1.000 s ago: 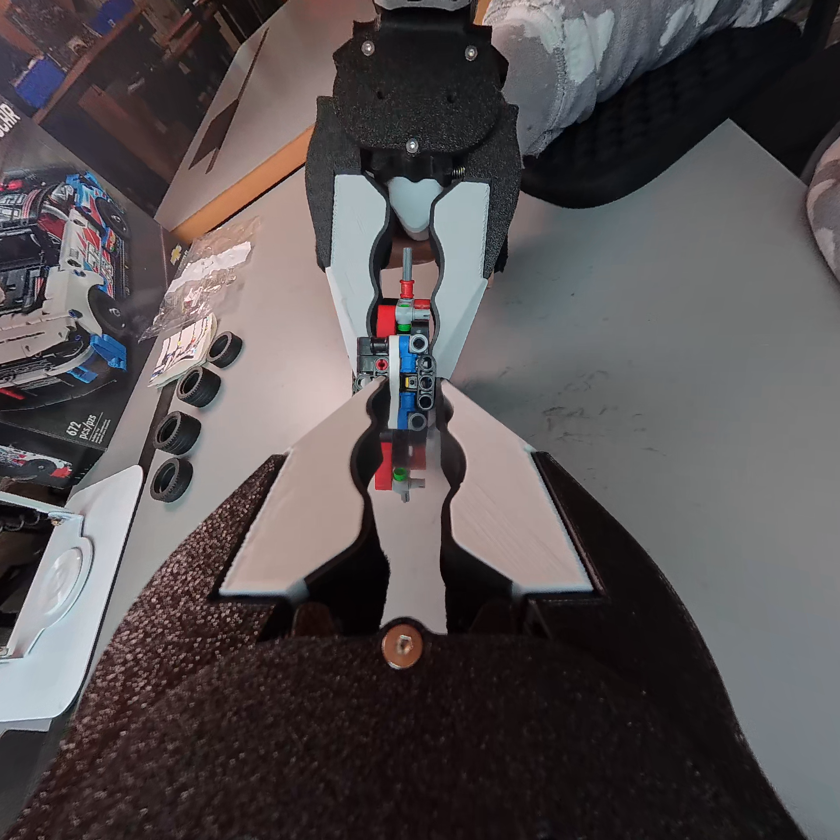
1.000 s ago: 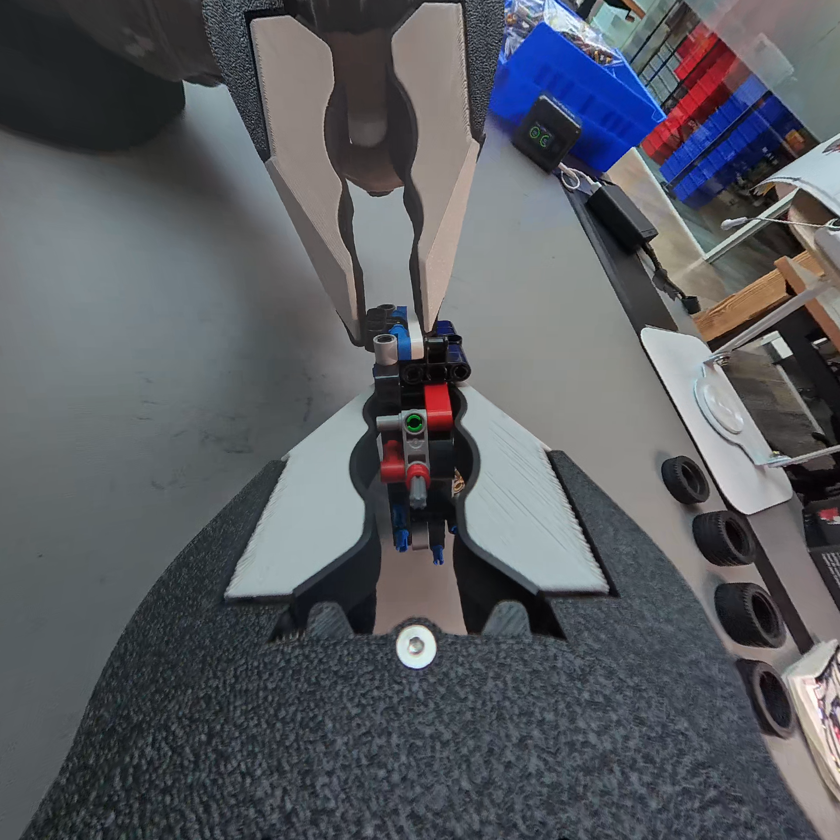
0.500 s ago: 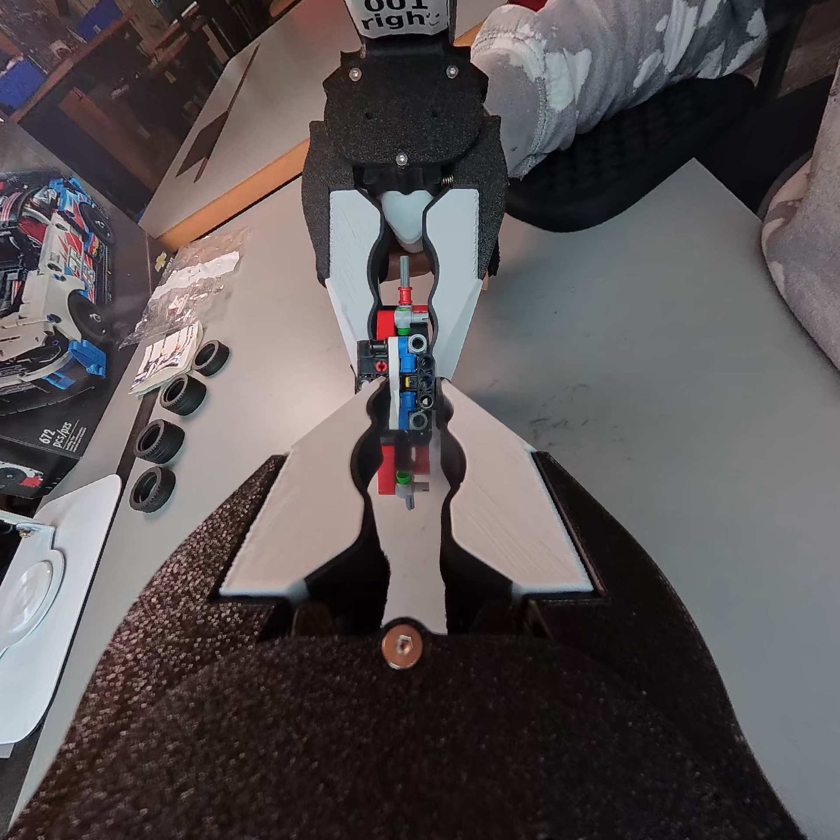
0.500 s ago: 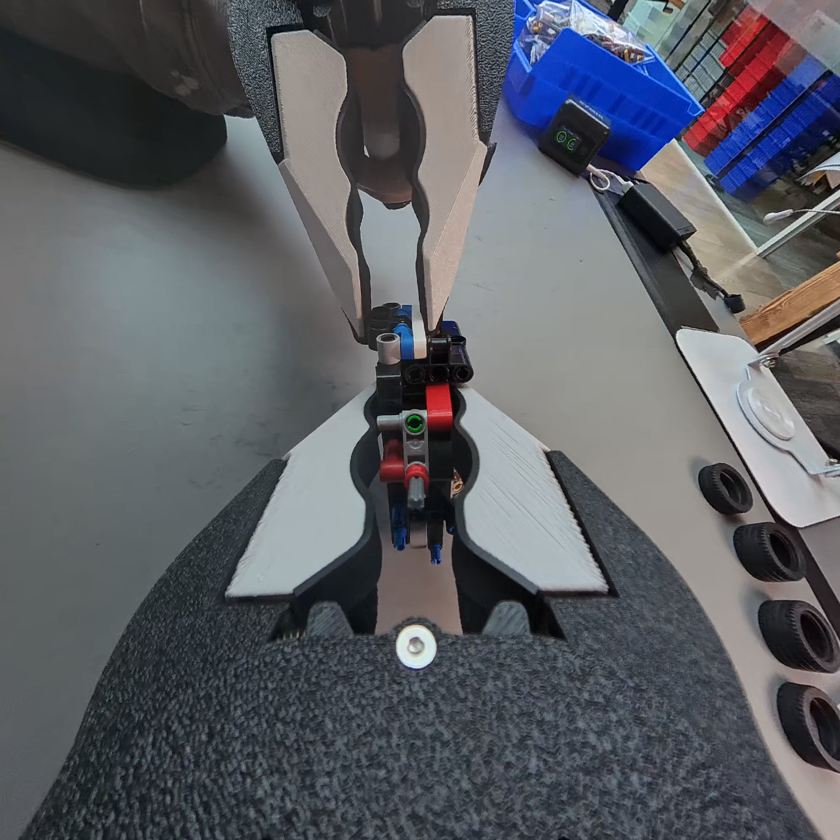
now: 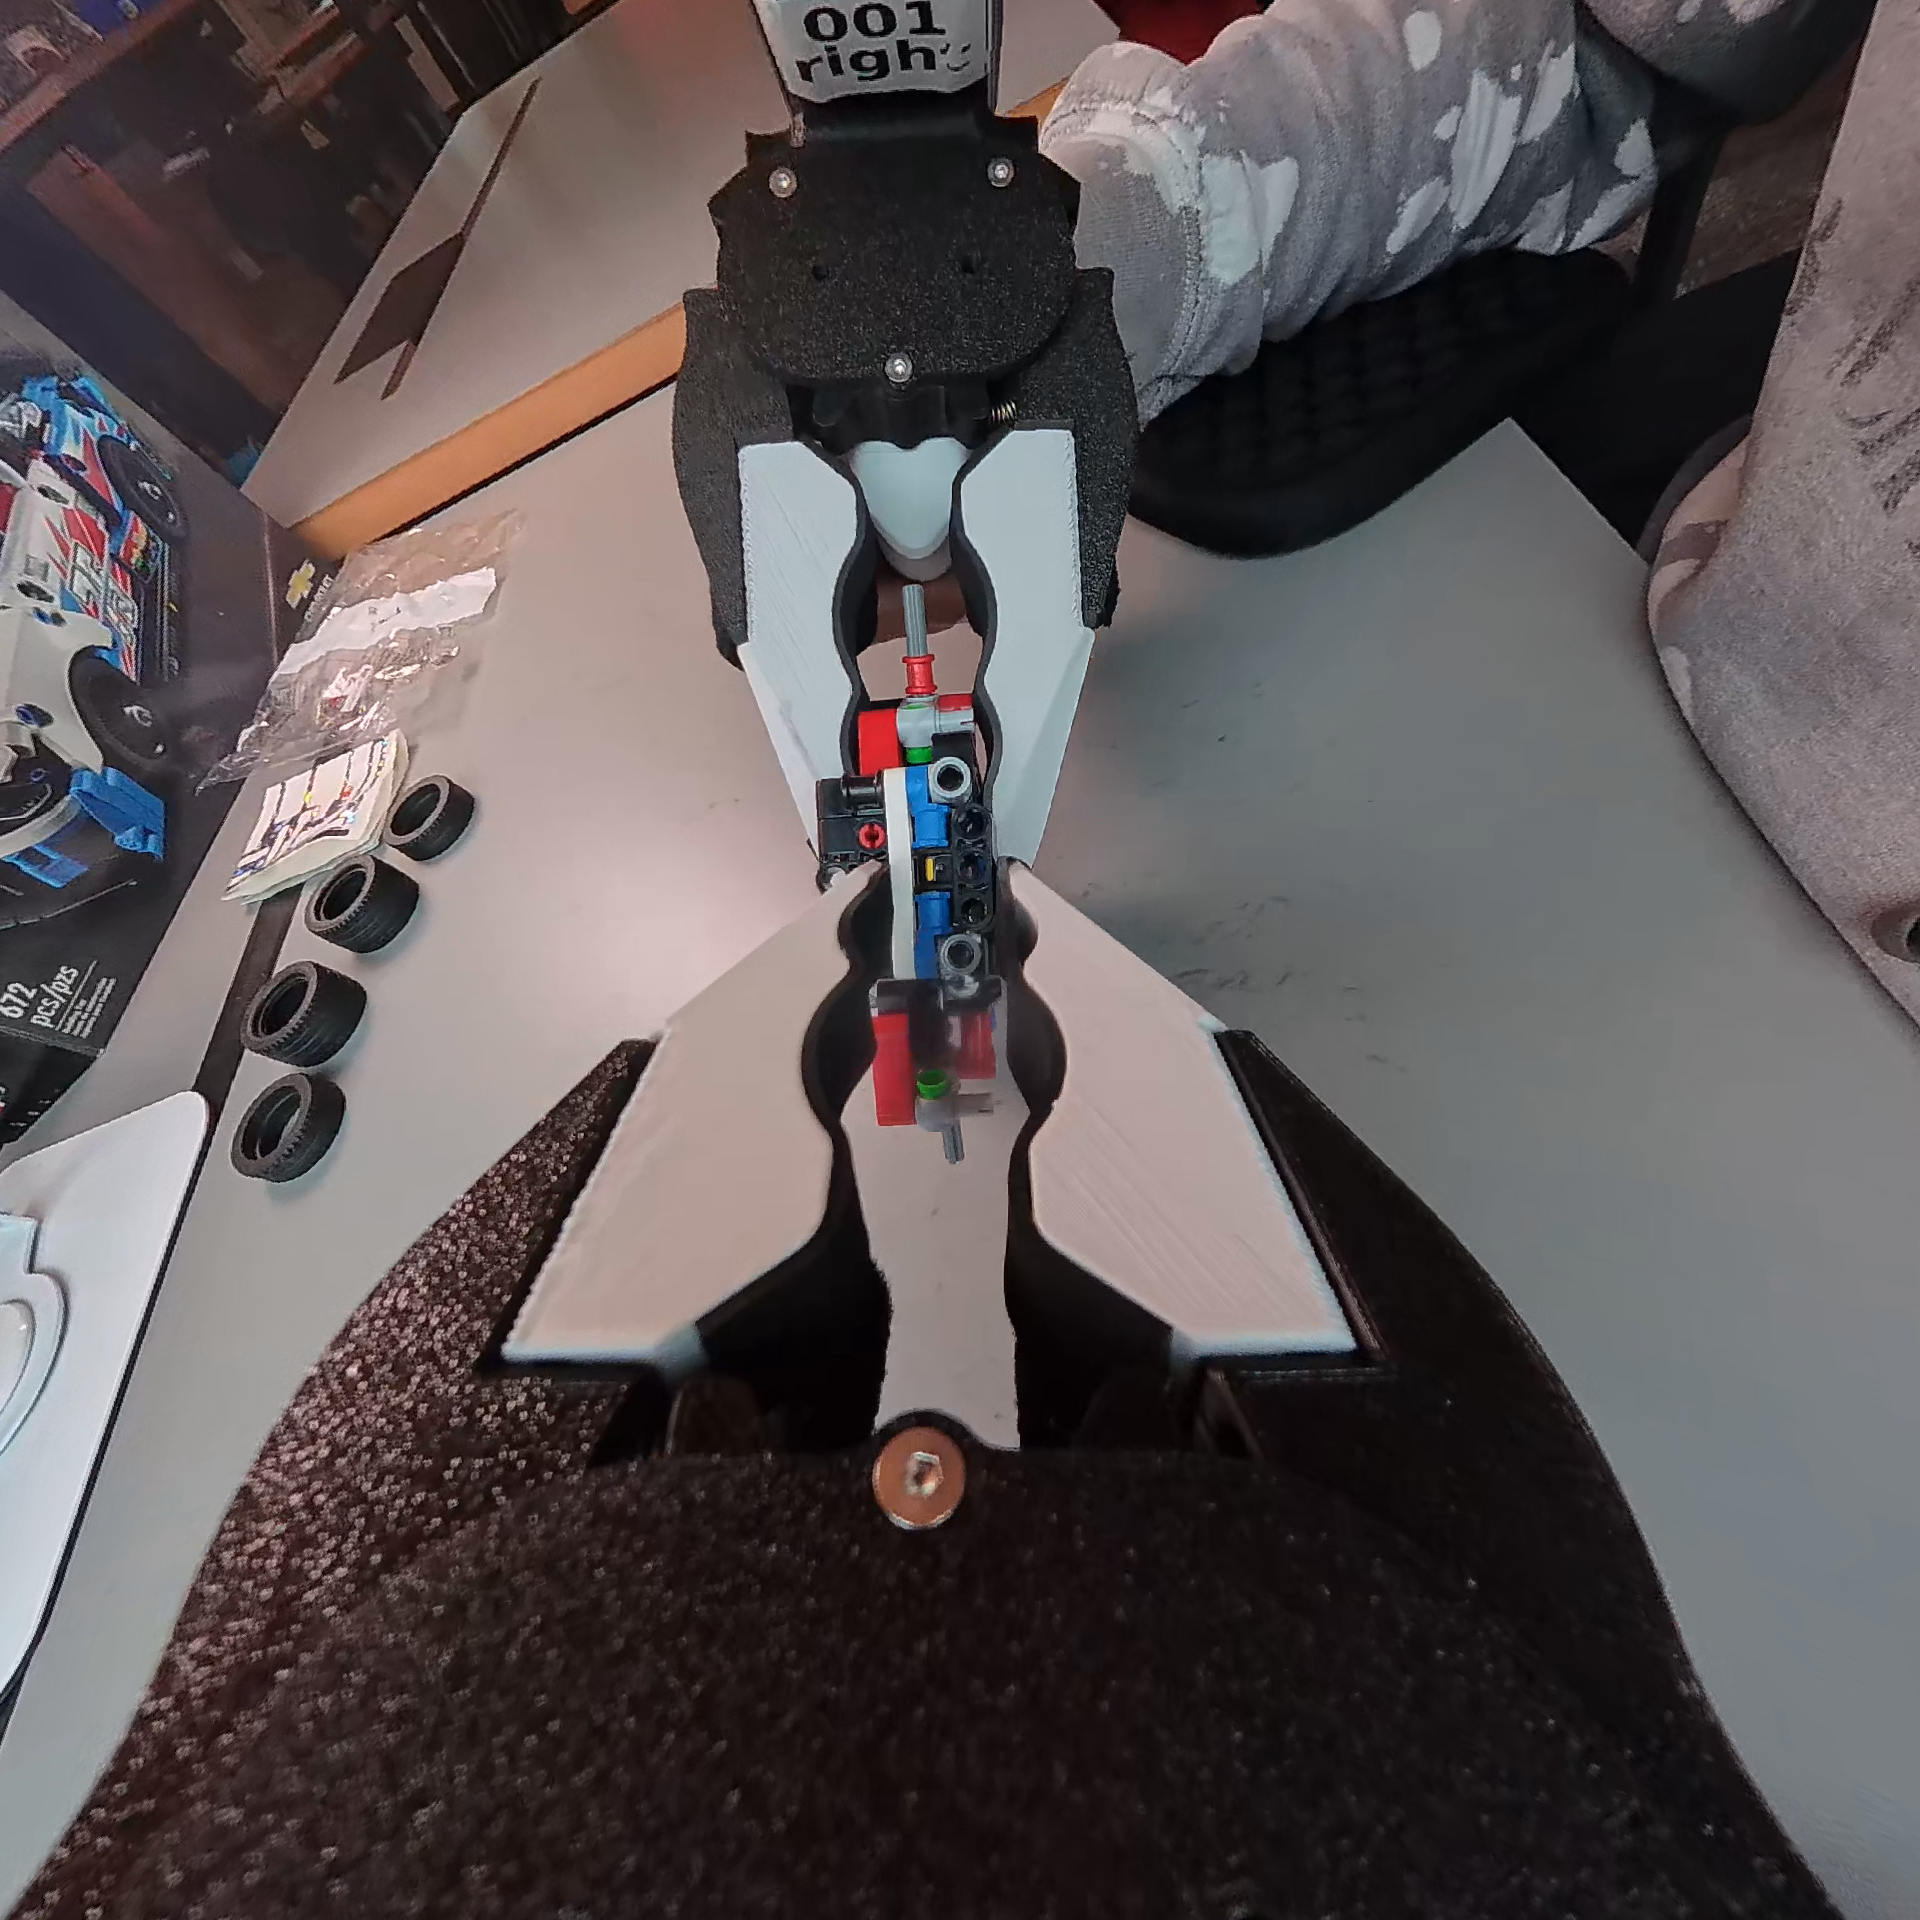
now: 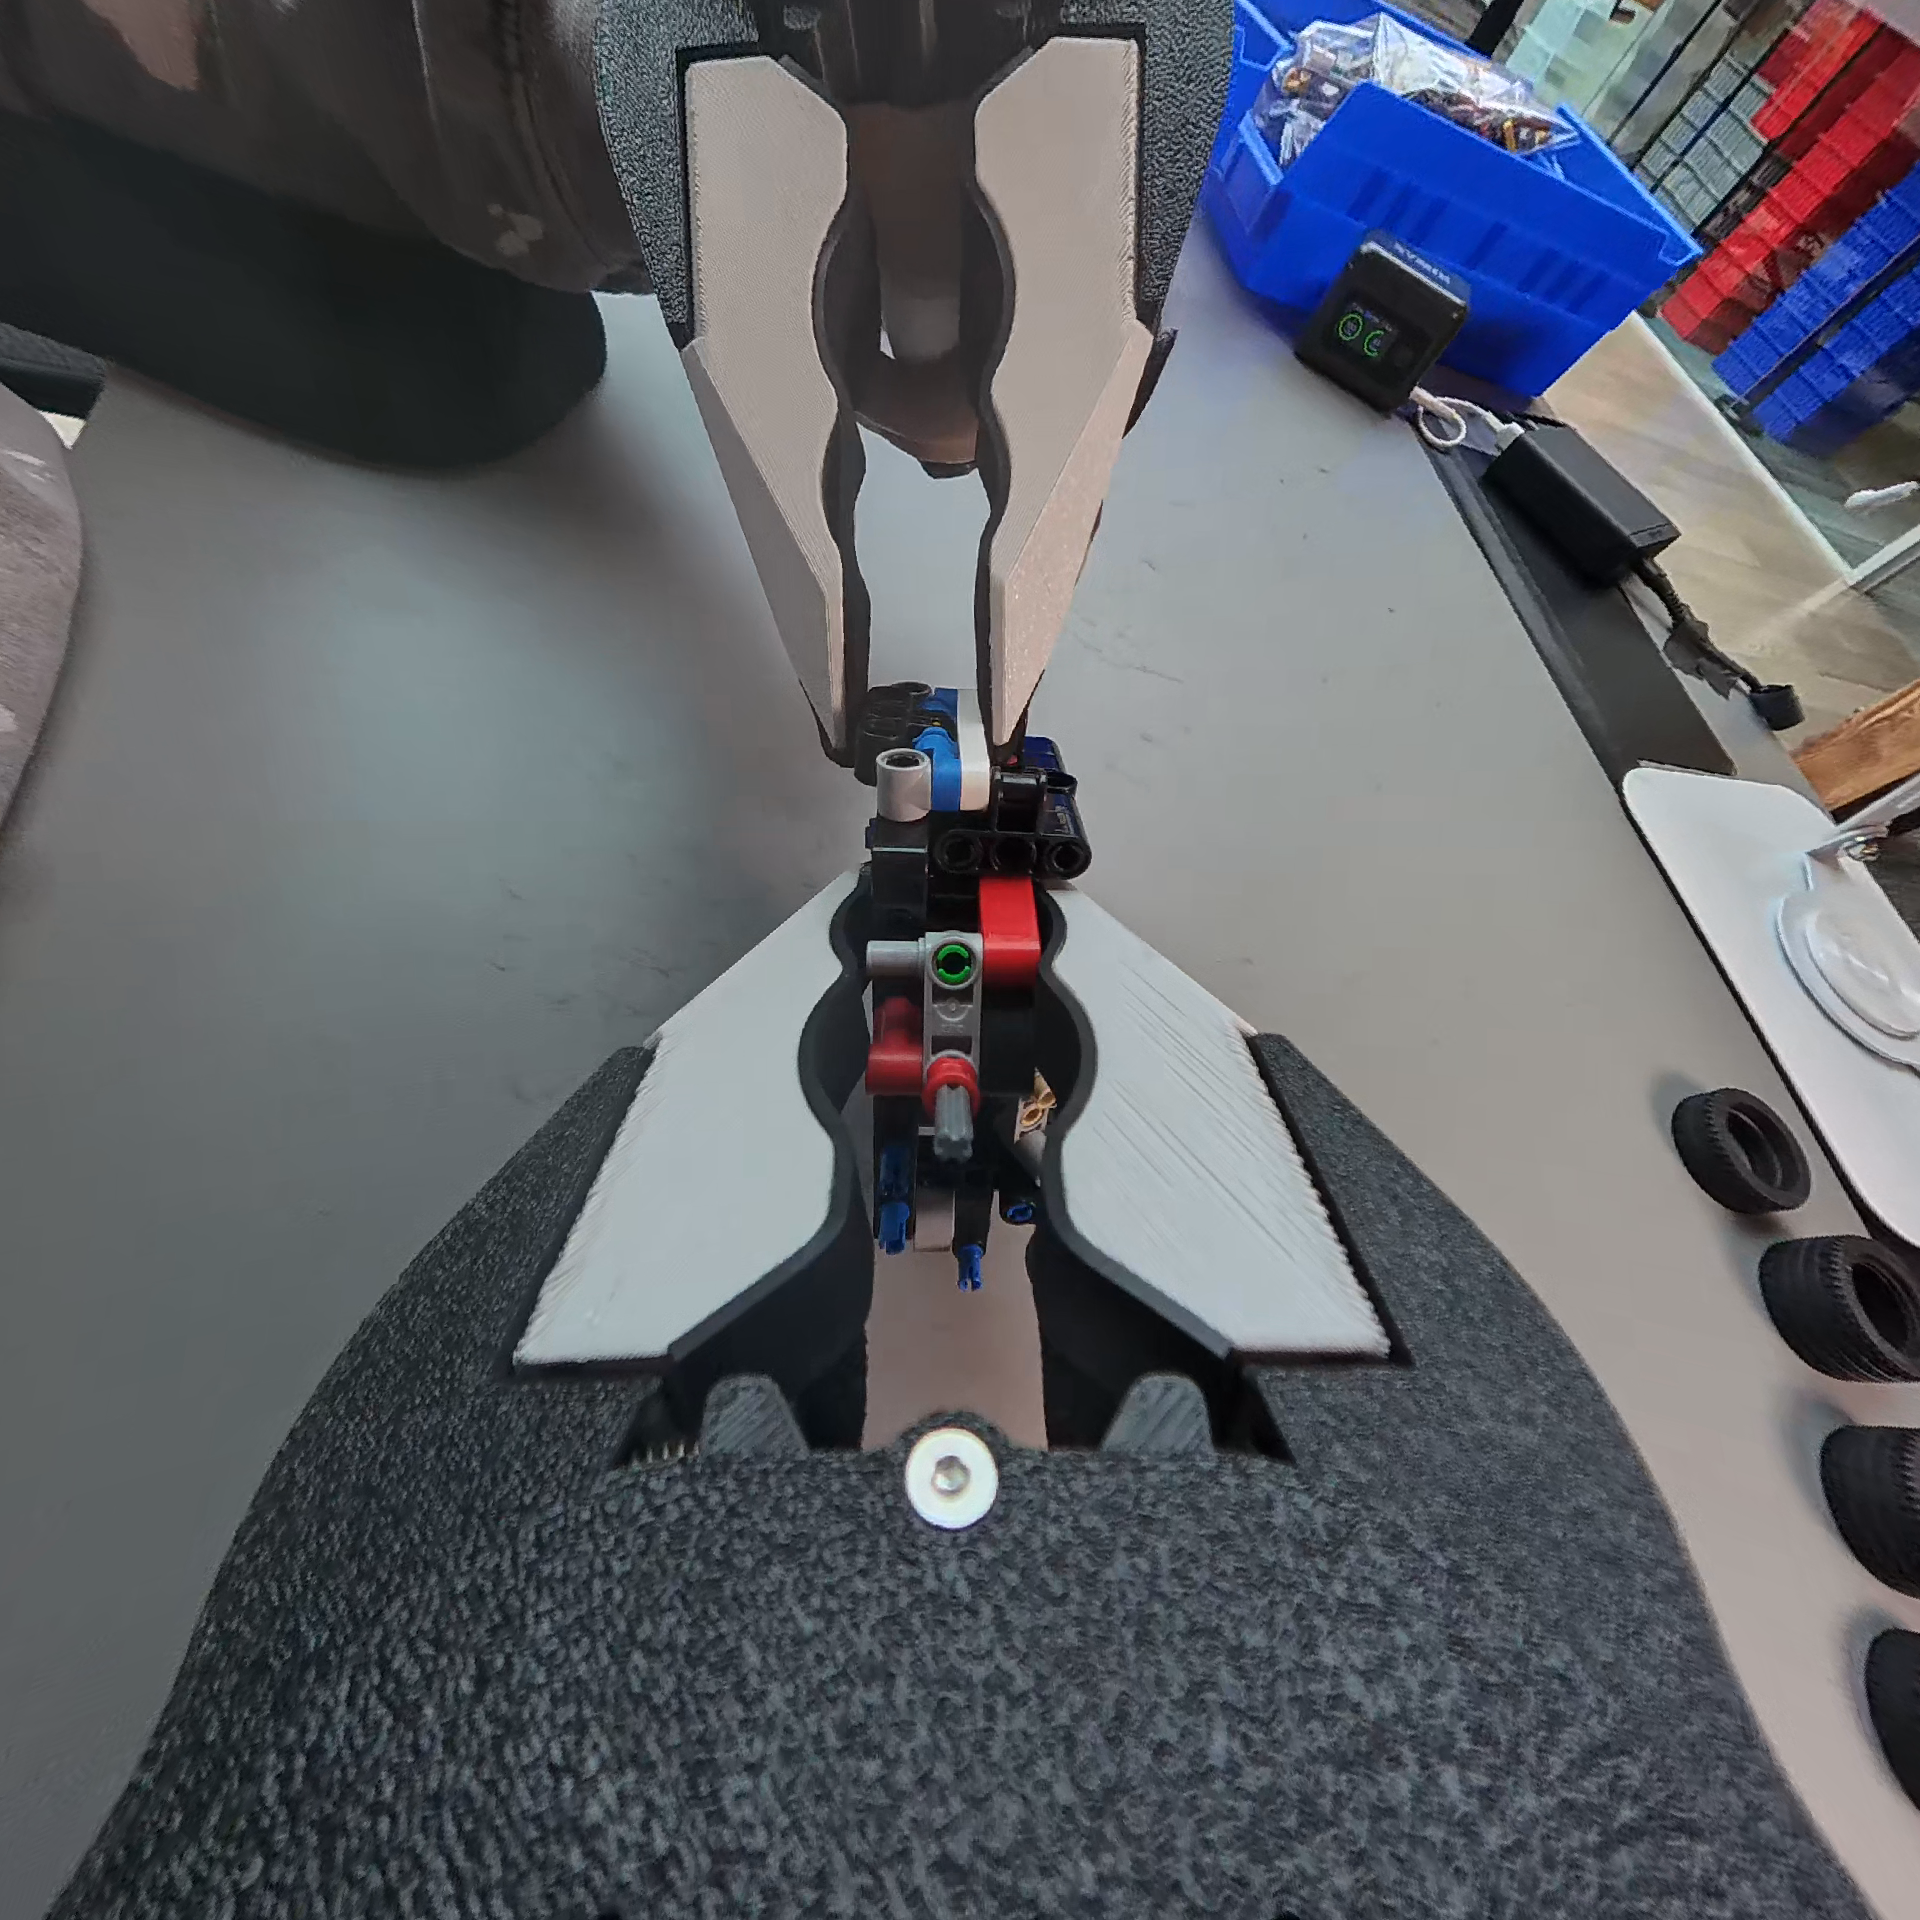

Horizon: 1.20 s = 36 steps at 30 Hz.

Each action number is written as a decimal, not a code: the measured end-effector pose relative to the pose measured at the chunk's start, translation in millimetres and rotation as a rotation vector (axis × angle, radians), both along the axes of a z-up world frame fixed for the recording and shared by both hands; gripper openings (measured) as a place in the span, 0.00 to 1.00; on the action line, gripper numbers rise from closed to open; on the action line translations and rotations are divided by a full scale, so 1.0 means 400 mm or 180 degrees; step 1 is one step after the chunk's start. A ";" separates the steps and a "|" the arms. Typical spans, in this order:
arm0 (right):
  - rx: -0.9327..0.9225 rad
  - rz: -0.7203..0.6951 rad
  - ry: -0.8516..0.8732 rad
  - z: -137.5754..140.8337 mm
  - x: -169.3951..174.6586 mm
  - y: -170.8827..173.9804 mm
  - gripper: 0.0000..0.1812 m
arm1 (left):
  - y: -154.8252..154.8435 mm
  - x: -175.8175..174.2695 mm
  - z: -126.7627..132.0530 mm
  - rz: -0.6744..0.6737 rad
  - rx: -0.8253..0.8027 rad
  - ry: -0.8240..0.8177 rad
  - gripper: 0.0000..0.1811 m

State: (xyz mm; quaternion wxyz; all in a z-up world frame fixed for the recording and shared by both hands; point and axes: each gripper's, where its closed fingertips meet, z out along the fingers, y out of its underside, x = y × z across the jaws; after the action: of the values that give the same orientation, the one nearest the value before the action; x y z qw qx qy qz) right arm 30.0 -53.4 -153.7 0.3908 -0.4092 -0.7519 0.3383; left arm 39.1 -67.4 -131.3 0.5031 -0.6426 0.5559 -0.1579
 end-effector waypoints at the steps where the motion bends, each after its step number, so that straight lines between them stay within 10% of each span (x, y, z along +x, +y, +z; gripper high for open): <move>1: -0.0025 0.0007 -0.0009 0.002 0.001 -0.001 0.15 | 0.000 0.001 0.002 0.0001 -0.0020 -0.0012 0.11; 19: 0.0344 -0.0219 0.0131 0.053 0.015 0.083 0.15 | 0.031 -0.081 0.121 0.0222 0.0162 -0.0607 0.11; 30: 0.2263 -0.1578 -0.0305 -0.042 0.103 0.407 0.15 | 0.095 -0.123 -0.057 0.0685 0.0122 0.0151 0.11; 36: 0.2134 -0.1372 -0.0370 -0.077 0.070 0.360 0.15 | 0.104 -0.113 -0.091 0.0707 0.0166 0.0301 0.12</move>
State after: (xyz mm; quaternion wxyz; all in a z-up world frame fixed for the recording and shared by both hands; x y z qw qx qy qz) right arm 58.2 90.4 -184.7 0.5215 -0.4257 -0.7384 -0.0391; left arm -6.0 -25.9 -167.8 0.5073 -0.6937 0.5083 -0.0562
